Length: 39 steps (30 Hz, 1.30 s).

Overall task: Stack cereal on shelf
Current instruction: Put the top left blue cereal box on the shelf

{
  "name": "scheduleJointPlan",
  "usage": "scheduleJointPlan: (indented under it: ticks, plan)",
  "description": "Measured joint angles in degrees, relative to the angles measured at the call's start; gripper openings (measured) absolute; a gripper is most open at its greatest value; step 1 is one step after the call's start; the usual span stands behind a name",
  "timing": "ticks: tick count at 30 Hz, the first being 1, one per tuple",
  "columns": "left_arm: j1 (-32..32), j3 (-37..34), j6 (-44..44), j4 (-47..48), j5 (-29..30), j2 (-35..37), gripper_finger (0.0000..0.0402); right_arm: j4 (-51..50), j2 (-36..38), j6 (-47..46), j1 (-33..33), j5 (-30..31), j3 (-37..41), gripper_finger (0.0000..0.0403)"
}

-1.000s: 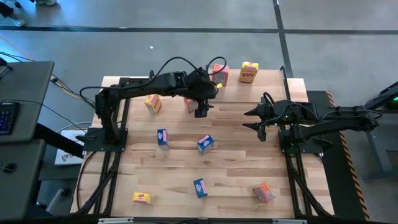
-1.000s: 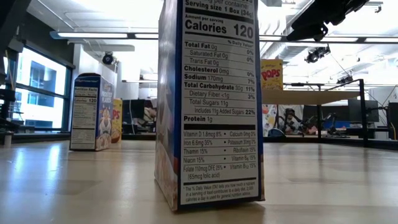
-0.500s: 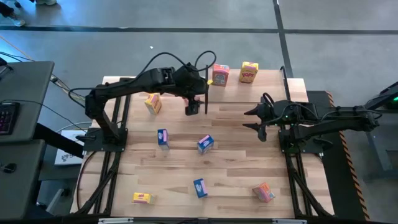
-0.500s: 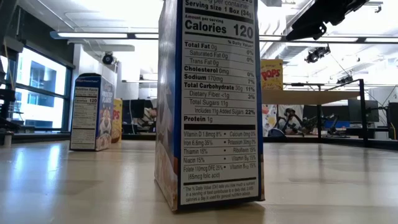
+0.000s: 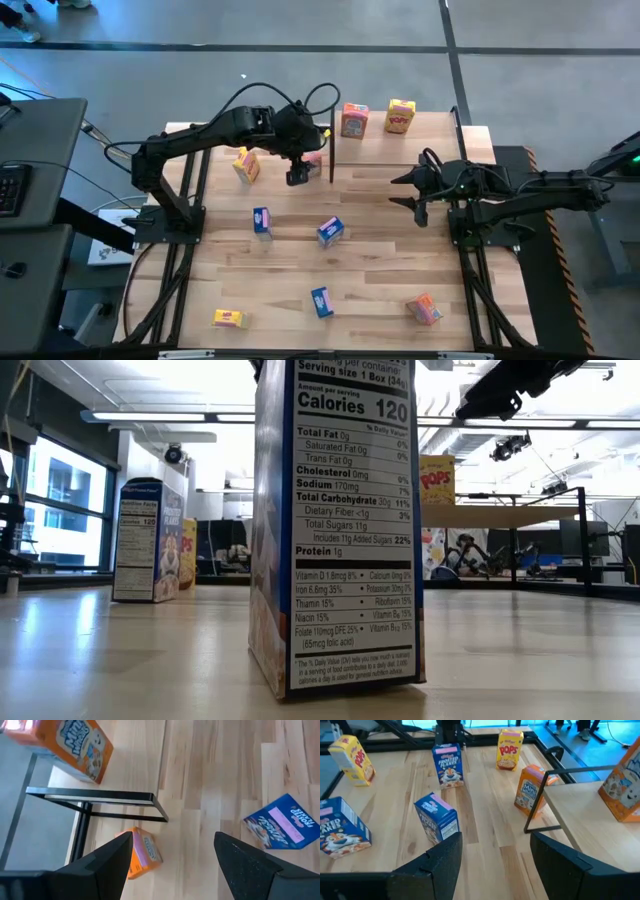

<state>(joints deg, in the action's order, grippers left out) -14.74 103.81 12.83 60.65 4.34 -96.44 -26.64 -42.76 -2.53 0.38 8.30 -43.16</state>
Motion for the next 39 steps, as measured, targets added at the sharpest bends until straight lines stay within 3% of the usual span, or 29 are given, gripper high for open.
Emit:
scheduleJointPlan:
  ticks: [18,30,39]
  plan:
    - [1.6,0.0,-8.3,5.8,0.9,6.3,0.0271,14.2,0.0,8.8,0.0,-4.7,0.0,0.0232]
    - [3.8,0.0,-12.8,6.6,1.3,15.0,0.0271,19.3,-4.8,7.5,0.0,-5.8,-3.3,0.0239]
    - [5.3,0.0,-21.9,18.9,7.5,16.3,0.0271,18.9,-10.7,6.8,0.0,-4.4,-8.8,0.0239]
